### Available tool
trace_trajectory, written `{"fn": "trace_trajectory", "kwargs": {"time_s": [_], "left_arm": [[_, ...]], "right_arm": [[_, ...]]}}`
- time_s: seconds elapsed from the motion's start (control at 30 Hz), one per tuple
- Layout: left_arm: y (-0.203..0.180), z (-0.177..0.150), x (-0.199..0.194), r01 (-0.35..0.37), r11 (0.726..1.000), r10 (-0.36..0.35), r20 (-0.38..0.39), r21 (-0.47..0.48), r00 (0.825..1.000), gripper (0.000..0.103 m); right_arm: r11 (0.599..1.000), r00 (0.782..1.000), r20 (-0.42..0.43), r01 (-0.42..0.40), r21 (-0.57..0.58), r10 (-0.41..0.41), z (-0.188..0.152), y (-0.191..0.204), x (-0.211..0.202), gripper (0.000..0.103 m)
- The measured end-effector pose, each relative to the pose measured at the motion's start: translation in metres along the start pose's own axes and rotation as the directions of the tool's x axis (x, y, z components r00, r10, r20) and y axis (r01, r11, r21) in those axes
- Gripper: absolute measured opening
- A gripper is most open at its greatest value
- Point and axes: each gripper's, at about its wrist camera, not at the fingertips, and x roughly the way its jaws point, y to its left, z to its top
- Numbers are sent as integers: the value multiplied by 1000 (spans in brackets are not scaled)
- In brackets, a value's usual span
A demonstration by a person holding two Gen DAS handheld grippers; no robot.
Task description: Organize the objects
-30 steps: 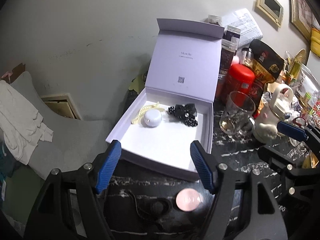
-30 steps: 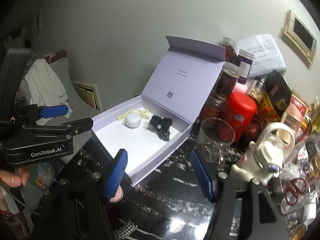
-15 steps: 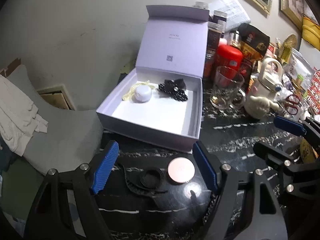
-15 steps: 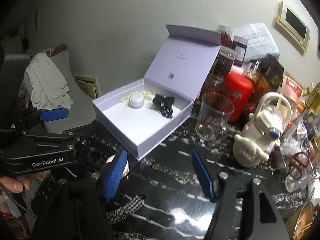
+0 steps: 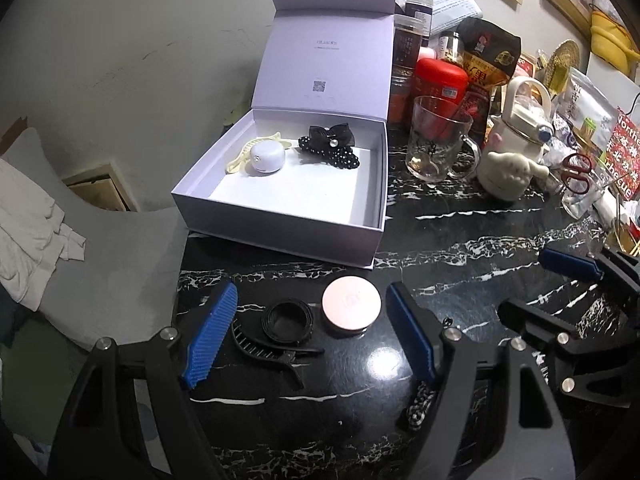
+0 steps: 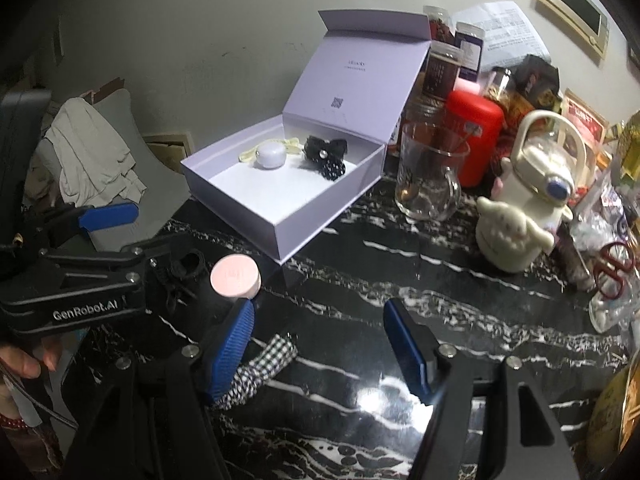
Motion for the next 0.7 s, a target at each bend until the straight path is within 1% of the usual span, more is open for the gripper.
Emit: {"fn": "trace_trajectory", "kwargs": {"time_s": [0.13,0.23,0.37,0.43,0.5,0.57,0.63,0.7], "left_arm": [[0,-9,0,10,1000,-10,-7,6,1000,76],[2,-16,-1,-6,1000,6,-4,21,1000,76],[6,-24,0,-4,1000,5,-15,31,1000,76],[8,-27,0,-6,999,7,-18,36,1000,76],[9,-30,0,-8,999,9,-20,43,1000,76],[11,-36,0,2,999,-1,-20,51,1000,76],[12,-41,2,37,997,-36,-19,63,999,76],[13,-45,5,49,997,-47,-36,62,998,76]], "right_arm": [[1000,1000,-21,-18,7,19,-12,1,2,68],[999,998,-34,-50,1,50,-21,4,3,68],[998,996,-60,-60,-10,59,-31,9,6,68],[996,994,-74,-85,-2,84,-36,11,9,68],[996,992,-88,-92,9,93,-39,13,10,68],[995,991,-97,-95,12,95,-41,15,11,68],[996,989,-118,-84,-3,83,-43,21,10,68],[995,990,-108,-93,-28,89,-45,28,7,68]]}}
